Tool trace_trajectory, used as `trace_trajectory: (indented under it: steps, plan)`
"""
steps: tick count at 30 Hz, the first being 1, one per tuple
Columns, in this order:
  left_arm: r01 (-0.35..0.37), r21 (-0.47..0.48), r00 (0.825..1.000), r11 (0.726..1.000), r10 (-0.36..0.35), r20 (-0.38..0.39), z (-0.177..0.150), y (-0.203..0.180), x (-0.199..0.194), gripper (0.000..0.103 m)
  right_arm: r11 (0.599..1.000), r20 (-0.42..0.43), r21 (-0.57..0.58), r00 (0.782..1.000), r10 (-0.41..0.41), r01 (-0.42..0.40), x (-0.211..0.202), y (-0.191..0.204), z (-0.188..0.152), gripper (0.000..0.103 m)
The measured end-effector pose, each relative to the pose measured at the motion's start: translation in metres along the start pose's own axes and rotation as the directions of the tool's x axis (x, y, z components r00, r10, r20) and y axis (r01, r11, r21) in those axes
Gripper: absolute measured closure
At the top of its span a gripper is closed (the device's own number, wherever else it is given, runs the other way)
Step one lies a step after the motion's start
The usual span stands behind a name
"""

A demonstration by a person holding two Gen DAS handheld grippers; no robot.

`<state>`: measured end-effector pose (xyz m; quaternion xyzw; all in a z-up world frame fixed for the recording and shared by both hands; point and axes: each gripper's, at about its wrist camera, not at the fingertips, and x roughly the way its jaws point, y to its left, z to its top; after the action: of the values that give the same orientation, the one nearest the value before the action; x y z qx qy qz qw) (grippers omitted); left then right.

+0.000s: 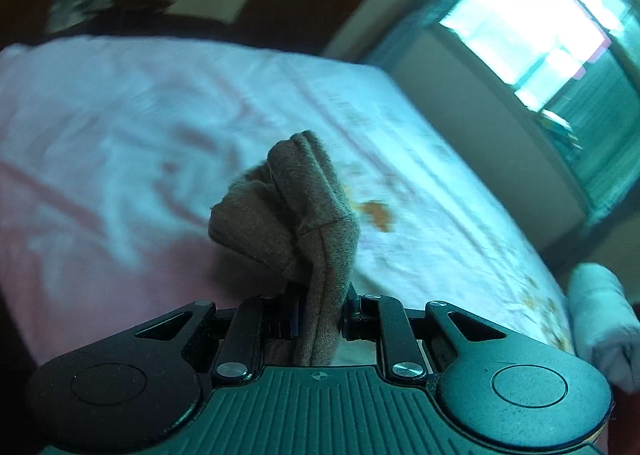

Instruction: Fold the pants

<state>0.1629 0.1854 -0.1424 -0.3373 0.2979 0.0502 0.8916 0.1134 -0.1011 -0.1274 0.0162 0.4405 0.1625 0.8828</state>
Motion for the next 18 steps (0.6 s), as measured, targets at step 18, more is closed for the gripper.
trace_trajectory:
  steps: [18]
  plan:
    - [0.501,0.303,0.838,0.811,-0.366,-0.404,-0.11,-0.182,-0.018,0.085,0.999,0.056,0.047,0.998,0.012,-0.015,-0.011,-0.022,-0.006,0.097]
